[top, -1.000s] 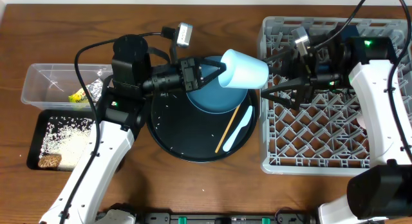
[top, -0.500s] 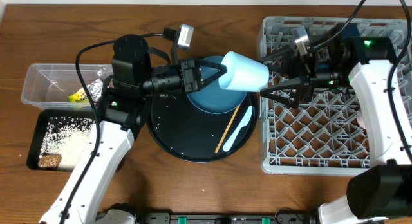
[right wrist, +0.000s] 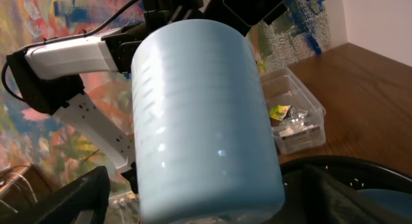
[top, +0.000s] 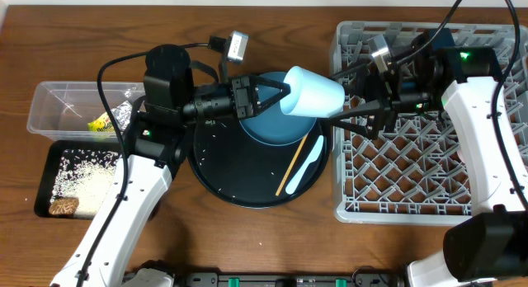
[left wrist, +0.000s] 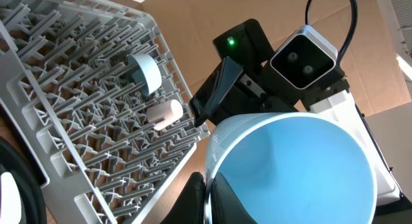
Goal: Sort waste into correct bins and load items into the dishwasher rack
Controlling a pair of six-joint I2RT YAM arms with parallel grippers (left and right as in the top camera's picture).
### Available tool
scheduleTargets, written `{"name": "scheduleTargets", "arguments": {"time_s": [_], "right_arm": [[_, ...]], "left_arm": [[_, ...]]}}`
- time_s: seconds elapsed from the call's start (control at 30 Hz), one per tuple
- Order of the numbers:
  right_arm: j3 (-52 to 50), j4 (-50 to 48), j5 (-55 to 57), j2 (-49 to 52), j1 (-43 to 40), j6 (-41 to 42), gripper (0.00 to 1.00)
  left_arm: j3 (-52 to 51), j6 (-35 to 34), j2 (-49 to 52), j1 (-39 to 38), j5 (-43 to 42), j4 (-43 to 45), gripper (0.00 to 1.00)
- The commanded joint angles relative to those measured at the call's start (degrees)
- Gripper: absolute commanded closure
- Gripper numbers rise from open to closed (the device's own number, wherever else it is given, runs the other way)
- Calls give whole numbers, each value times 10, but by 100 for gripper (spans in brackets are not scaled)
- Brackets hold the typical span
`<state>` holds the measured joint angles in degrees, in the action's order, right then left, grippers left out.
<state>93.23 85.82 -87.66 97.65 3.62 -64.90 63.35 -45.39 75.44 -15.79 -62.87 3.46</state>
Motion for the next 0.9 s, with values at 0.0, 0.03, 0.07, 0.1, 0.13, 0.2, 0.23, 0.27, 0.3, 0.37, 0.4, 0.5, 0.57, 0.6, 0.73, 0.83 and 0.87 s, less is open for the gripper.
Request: {"name": "scheduleTargets", "arguments": {"time_s": [0.0, 0.03, 0.07, 0.1, 0.13, 0.2, 0.23, 0.27, 0.3, 0.37, 0.4, 0.5, 0.57, 0.6, 0.73, 0.83, 0.87], "right_arm": [[-2, -5, -17, -5, 5, -10, 17], [-2, -9, -17, -5, 6, -10, 19], [-2, -13, -17, -5, 8, -10, 20], [-2, -17, -17, -5, 10, -10, 20], [-2, -21, -17, -5, 13, -9, 21], [-2, -24, -17, -5, 18, -9, 22], [-2, -26, -17, -5, 20, -9, 22], [-2, -27, -17, -5, 21, -9, 22], [-2, -27, -17, -5, 21, -9, 22], [-2, -27, -17, -5, 21, -9, 22], [-2, -27, -17, -5, 21, -9, 23], [-2, -27, -17, -5, 20, -9, 33], [-2, -27, -17, -5, 20, -9, 48], [-2, -27, -17, -5, 20, -9, 50], [-2, -27, -17, -5, 20, -9, 50], [-2, -27, -12, -5, 17, 3, 50], [-2, -27, -8, -5, 16, 12, 50]], "left_arm": [[4, -8, 2, 1, -13, 2, 94], [4, -8, 2, 1, -13, 3, 94], [4, -8, 2, 1, -12, 3, 94], [4, -8, 2, 1, -12, 3, 94], [4, -8, 2, 1, -12, 3, 94], [4, -8, 2, 1, -13, 3, 94], [4, -8, 2, 1, -13, 3, 94], [4, -8, 2, 1, -13, 3, 94], [4, -8, 2, 1, -12, 3, 94], [4, -8, 2, 1, -13, 3, 94], [4, -8, 2, 1, -13, 3, 94], [4, -8, 2, 1, -12, 3, 94], [4, -8, 2, 1, -12, 3, 94], [4, -8, 2, 1, -12, 3, 94], [4, -8, 2, 1, -12, 3, 94], [4, -1, 2, 5, -9, 3, 92], [4, 2, 2, 11, -7, 3, 90]]}}
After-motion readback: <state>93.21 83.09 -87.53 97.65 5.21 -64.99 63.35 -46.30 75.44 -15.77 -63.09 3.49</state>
